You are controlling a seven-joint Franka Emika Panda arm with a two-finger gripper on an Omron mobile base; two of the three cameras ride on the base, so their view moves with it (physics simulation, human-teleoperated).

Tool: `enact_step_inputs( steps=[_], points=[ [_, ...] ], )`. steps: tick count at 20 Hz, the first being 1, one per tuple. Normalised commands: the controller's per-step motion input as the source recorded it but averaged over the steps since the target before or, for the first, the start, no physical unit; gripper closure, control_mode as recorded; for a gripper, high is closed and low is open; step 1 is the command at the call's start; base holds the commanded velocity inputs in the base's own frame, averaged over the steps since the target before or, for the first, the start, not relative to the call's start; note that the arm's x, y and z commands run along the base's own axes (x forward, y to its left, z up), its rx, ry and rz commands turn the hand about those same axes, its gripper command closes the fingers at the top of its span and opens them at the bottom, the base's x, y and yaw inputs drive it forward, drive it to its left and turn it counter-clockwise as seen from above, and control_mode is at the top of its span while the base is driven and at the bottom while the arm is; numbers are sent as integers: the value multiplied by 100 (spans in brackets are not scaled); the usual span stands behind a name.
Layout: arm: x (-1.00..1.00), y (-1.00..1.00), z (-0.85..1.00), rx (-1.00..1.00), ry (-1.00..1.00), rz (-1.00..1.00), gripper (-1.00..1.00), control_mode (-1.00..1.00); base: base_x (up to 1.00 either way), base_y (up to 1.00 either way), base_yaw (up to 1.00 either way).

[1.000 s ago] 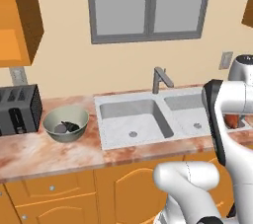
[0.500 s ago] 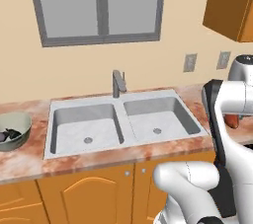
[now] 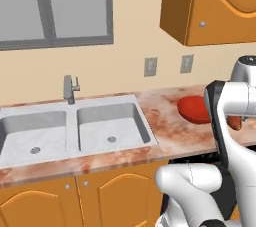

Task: Pick the eggplants from the cabinet and place them in one bowl. Pick the sweet potato from the sink and place it in the other bowl.

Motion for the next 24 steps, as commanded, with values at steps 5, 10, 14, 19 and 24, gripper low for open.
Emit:
enact_step_inputs(
  steps=[5, 10, 14, 19, 24],
  points=[
    [0, 0, 0, 0, 0, 0, 100, 100, -12, -84, -1],
    [0, 0, 0, 0, 0, 0, 100, 100, -22, -74, 0],
    [0, 0, 0, 0, 0, 0, 100, 100, -40, -50, 0],
    [0, 0, 0, 0, 0, 0, 100, 100, -17, -16, 0],
    [1, 9, 0, 0, -3, 0, 100, -100, 0, 0, 0]
  ],
)
